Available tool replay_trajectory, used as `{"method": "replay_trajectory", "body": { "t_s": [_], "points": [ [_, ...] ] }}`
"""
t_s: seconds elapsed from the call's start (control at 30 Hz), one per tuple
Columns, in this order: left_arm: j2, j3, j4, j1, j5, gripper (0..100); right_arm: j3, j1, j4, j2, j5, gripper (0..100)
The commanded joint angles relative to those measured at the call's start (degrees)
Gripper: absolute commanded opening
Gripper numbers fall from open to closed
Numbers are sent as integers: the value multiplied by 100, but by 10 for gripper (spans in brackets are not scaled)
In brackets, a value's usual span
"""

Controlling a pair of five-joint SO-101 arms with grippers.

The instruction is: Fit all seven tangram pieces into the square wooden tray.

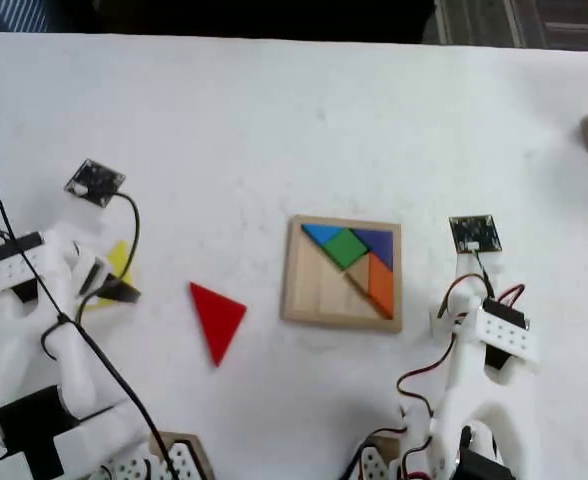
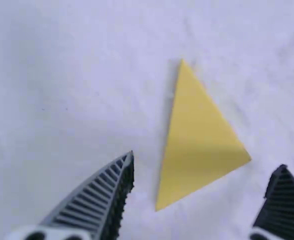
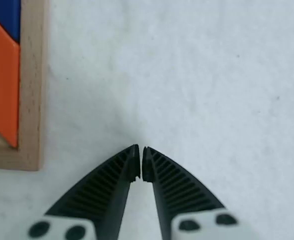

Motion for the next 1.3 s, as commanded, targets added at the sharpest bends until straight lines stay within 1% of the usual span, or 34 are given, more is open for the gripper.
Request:
{"method": "replay_trajectory", "body": {
  "t_s": [0.0,0.33,0.5,0.57,0.73,0.83,1.27],
  "points": [
    [-40,53,-457,110,62,400,-35,-48,66,-215,62,19],
    [1033,26,-1099,136,62,400,-35,-48,66,-215,62,19],
    [1095,44,-1099,127,62,395,-35,-48,66,-215,62,19],
    [1103,70,-1081,127,62,352,-35,-48,66,-215,62,19],
    [1103,70,-1081,127,62,201,-35,-48,66,-215,62,19],
    [1086,70,-1073,127,62,151,-35,-48,66,-215,62,19],
    [1068,26,-1037,-57,70,146,-35,-48,66,-215,62,19]
  ]
}}
